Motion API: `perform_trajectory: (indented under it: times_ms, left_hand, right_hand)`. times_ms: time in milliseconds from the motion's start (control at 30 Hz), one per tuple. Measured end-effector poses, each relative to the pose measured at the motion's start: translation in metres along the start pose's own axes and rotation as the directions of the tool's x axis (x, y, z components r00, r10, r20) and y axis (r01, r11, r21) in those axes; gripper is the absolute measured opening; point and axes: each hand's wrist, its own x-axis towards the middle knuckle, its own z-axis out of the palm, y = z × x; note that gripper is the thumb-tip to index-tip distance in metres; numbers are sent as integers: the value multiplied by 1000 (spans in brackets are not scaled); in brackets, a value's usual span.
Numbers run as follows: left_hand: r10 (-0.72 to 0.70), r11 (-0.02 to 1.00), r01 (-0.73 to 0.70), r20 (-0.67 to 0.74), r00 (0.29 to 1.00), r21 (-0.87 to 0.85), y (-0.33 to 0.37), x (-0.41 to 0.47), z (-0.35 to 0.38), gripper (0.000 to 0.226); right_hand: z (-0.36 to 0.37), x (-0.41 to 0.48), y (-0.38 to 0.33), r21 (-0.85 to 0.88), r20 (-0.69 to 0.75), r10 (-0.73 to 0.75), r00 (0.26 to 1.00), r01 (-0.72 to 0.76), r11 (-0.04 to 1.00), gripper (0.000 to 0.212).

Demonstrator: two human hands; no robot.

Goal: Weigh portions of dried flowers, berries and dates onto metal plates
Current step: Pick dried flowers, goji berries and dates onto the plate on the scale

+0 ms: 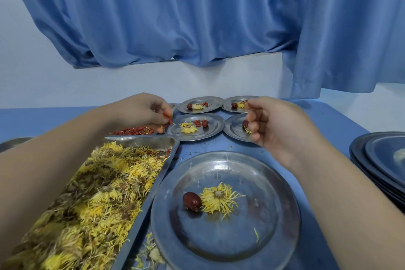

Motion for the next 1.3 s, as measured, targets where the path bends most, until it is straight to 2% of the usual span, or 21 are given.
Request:
perform_trajectory:
  times_ms: [167,367,533,700,933,1033,1167,1300]
  left_hand:
    - [88,993,-72,189,978,-89,49,-39,41,10]
    - [63,979,-112,264,963,173,71,-52,70,19]
    - [60,965,-123,263,963,230,78,-59,72,27]
    - [90,958,-131,164,982,257,77,-64,80,23]
    - [145,954,-156,61,987,255,70,-72,84,5]
    - [142,958,-142,18,990,247,72,-77,83,5]
    - [102,982,-104,24,995,157,71,-85,82,12]
    - [85,991,-86,10,996,98,70,-92,84,19]
  right_hand:
    - [1,-7,-11,7,15,-11,1000,11,1000,12]
    - [5,-15,-18,-45,51,-22,998,24,999,11]
    - [4,-20,-24,-270,96,-104,990,126,954,13]
    - [3,-27,-30,-505,232,-144,962,246,827,14]
    - [1,-50,-50,-721,359,-172,917,389,573,17]
    - [5,-62,-59,-759,354,-262,898,440,480,17]
    - [8,-77,-58,-766,319,-417,851,491,416,20]
    - [-9,-93,-34,-832,300,-459,836,465,303,22]
